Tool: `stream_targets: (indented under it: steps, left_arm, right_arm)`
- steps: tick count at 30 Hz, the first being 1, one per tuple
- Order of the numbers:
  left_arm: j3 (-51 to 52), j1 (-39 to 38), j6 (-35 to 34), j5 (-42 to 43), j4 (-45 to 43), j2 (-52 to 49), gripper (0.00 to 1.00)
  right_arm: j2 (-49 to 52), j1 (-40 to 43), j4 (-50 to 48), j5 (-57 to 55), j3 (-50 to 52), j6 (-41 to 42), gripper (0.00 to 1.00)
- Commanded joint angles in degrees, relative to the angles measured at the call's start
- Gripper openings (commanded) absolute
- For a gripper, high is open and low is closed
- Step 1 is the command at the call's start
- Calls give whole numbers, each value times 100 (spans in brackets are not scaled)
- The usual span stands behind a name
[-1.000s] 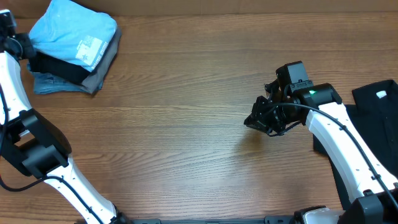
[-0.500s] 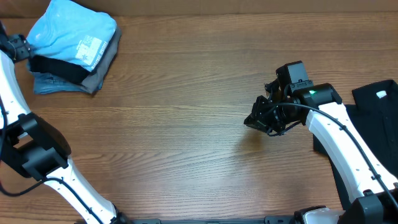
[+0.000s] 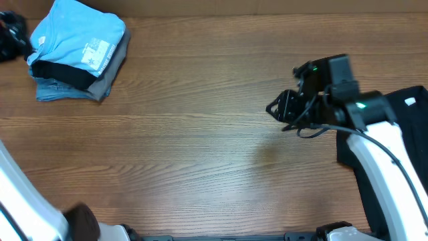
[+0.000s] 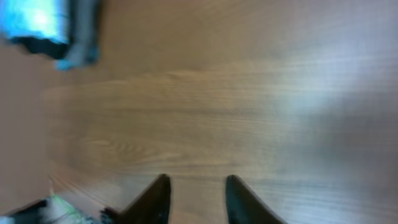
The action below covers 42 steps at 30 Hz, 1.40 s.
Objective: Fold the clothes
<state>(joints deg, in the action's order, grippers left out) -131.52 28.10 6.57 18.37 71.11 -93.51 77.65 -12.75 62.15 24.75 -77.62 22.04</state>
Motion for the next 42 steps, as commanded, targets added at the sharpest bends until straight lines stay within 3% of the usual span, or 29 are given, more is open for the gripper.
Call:
stream_targets:
  steps: [1, 6, 8, 13, 21, 39, 42]
  left_arm:
    - [-76, -634, 280, 463, 431, 734, 96]
    - [-74, -1749, 254, -485, 1193, 1604, 100]
    - [-74, -2092, 120, -765, 1532, 1829, 100]
    - [-44, -2415, -490, -852, 2570, 2098, 100]
    - [697, -2415, -699, -848, 2568, 2302, 100]
    - [719, -2415, -699, -848, 2568, 1740, 100]
    - [719, -2415, -699, -848, 2568, 1637, 100]
  right_arm:
    - [-625, 24, -31, -74, -662, -603, 44]
    - [-1178, 24, -31, -72, -1058, -599, 80]
    - [-1394, 24, -9, -72, -1060, -555, 100]
    - [-1727, 24, 302, -72, -1060, -557, 100]
    - [-1696, 24, 555, -70, -1058, -555, 100]
    - [-1683, 35, 807, 918, -1058, -566, 100]
    - [-1799, 35, 654, 881, -1058, -1038, 100]
